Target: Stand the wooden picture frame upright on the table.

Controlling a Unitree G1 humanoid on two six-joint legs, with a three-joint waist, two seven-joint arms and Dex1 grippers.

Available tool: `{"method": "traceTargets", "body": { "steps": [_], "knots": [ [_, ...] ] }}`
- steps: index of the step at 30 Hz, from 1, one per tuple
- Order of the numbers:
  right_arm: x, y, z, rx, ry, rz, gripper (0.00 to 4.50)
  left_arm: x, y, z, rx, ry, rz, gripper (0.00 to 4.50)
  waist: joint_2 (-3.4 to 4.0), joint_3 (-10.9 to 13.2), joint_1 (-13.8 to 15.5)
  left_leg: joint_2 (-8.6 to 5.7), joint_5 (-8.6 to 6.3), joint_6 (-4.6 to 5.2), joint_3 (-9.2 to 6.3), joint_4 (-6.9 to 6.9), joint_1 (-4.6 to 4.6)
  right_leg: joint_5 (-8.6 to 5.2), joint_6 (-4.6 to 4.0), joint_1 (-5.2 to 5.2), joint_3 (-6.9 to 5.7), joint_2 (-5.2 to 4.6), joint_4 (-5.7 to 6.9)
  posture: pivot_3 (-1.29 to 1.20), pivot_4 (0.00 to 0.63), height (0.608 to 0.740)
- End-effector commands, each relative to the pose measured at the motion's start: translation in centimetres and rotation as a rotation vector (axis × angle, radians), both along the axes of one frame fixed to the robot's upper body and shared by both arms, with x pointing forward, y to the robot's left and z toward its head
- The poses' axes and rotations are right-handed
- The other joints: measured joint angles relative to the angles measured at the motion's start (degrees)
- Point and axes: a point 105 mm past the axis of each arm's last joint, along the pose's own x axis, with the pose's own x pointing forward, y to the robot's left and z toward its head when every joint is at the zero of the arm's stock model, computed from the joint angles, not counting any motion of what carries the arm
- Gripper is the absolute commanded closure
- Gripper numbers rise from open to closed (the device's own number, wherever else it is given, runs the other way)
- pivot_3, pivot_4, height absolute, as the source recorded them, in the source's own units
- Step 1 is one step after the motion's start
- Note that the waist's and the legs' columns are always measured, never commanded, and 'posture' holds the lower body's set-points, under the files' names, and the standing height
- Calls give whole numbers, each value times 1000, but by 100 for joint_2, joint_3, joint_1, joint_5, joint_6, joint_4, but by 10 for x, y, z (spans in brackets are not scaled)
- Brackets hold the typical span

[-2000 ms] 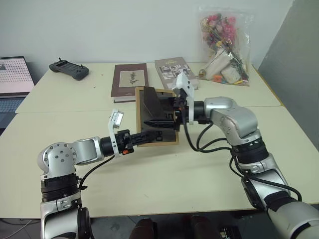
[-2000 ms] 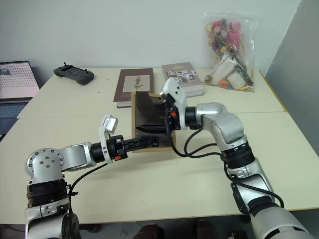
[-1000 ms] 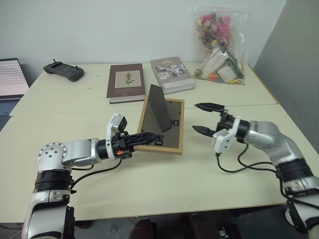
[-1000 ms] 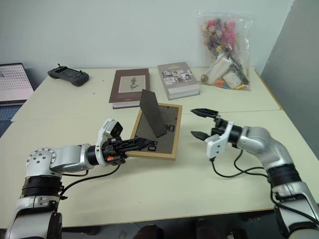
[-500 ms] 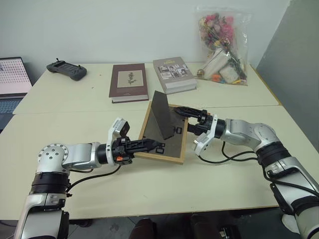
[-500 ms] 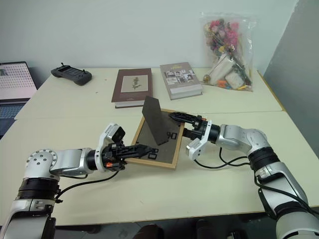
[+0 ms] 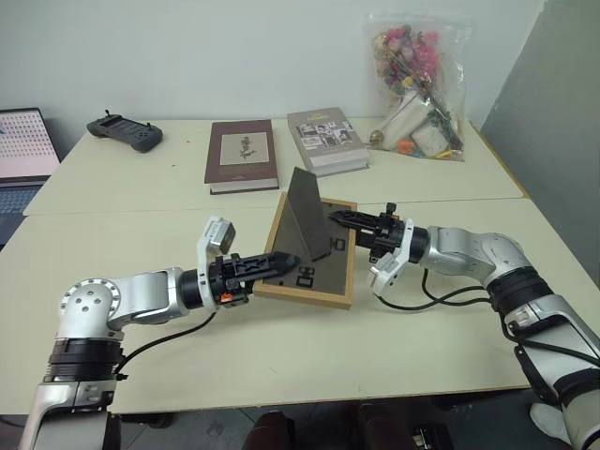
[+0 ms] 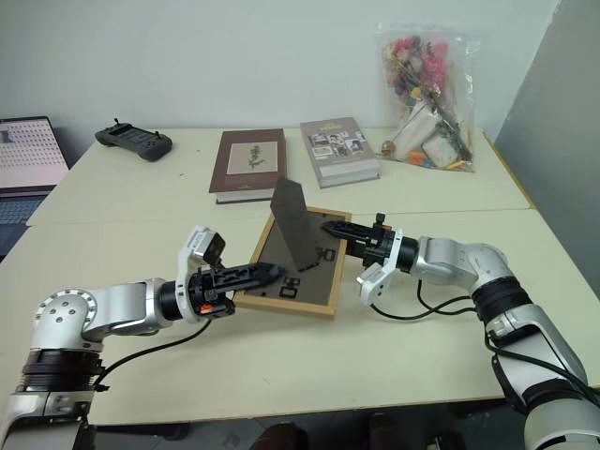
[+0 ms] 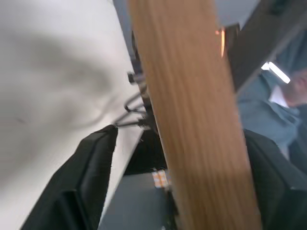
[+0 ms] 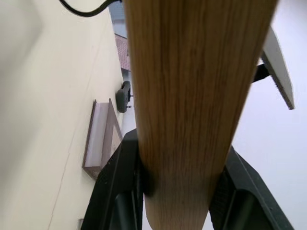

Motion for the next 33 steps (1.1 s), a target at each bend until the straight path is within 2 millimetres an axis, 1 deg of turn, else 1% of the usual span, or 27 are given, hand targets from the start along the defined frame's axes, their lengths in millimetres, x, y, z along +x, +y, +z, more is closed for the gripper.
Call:
{"method": "traceTargets", "body": {
  "steps": [1, 3, 4, 5, 7, 9, 11, 12, 15, 17, 19, 22, 26, 28, 30, 33],
  "knots": [
    [8, -7, 26, 153, 177, -32, 3223, 9, 23, 22, 73, -121, 161, 0, -1, 0, -3, 1, -1, 2, 0, 0, 0, 0, 0, 1, 0, 0, -2, 0, 150, 740],
    [11, -5, 21, 163, 349, -43, 3223, 11, 29, 31, 112, -183, 232, 0, -2, 1, -1, 6, -2, 4, -2, 0, 0, 0, 0, 4, -3, 0, -6, 0, 150, 740],
    [15, -4, 22, 211, 467, -53, 3223, 9, 28, 35, 158, -235, 259, 0, -1, 1, 1, 8, -3, 5, -4, 2, 1, 0, -1, 8, -6, 0, -9, 0, 150, 740],
    [18, -2, 19, 237, 603, -52, 3223, 6, 25, 37, 220, -288, 275, 0, -1, 1, 3, 8, -4, 7, -4, 1, 1, 0, -1, 9, -6, -2, -10, 0, 150, 740],
    [24, 4, 17, 350, 919, -36, 3223, 0, 18, 35, 395, -422, 311, 0, -2, 1, 11, 9, -7, 12, -10, 1, 0, 1, -1, 10, -8, -3, -10, 0, 150, 740],
    [28, 9, 15, 417, 1167, -10, 3223, -3, 15, 26, 533, -524, 351, 0, 0, 2, 9, 9, -10, 17, -12, 0, 1, 2, -3, 9, -7, -4, -10, 0, 150, 740],
    [32, 14, 14, 449, 1287, -4, 3223, -8, 9, 18, 605, -606, 353, 0, 2, 3, 30, 7, -11, 18, -13, -6, 3, 3, -5, 8, -8, -3, -8, 0, 150, 740],
    [33, 16, 11, 463, 1373, 0, 3223, -10, 8, 12, 659, -655, 356, 0, 3, 4, 36, 6, -11, 19, -12, -8, 3, 3, -5, 7, -10, -3, -9, 0, 150, 740],
    [31, 27, -1, 463, 1556, 41, 3223, -13, 11, -17, 827, -757, 366, 0, 7, 5, 44, 1, -17, 29, -6, -11, 3, 4, -7, 4, -6, -3, -8, 0, 150, 740],
    [30, 33, -12, 453, 1633, 51, 3223, -12, 15, -26, 829, -766, 428, 0, 7, 6, 45, 1, -17, 29, -3, -16, 6, 4, -7, 3, -5, -2, -9, 0, 150, 740],
    [30, 35, -19, 439, 1665, 47, 3223, -11, 16, -30, 809, -766, 466, 0, 6, 6, 61, 2, -19, 32, -2, -19, 5, 4, -7, 1, -7, -2, -8, 0, 150, 740],
    [30, 39, -43, 422, 1723, 24, 3223, -13, 15, -40, 866, -830, 445, 0, 6, 6, 108, 3, -21, 37, -2, -15, -2, 4, -7, -3, -11, -3, -7, 0, 150, 740],
    [35, 36, -66, 426, 1696, -55, 3223, -10, 15, -43, 849, -838, 457, 0, 7, 6, 141, 3, -25, 43, 4, -14, -2, 5, -7, -3, -8, -3, -7, 0, 150, 740],
    [35, 33, -74, 427, 1692, -78, 3223, -10, 14, -44, 844, -843, 445, 0, 6, 5, 140, 4, -25, 44, 4, -13, 1, 5, -7, -2, -8, -3, -5, 0, 150, 740],
    [34, 30, -77, 430, 1689, -80, 2521, -10, 13, -46, 840, -845, 432, 0, 5, 5, 148, 4, -26, 45, 4, -13, 2, 5, -7, -1, -9, -3, -3, 0, 150, 740],
    [33, 26, -78, 431, 1681, -81, 1881, -9, 11, -46, 835, -850, 417, 0, 5, 5, 157, 4, -27, 46, 3, -11, 1, 5, -6, 1, -10, -3, -4, 0, 150, 740]
  ]
}}
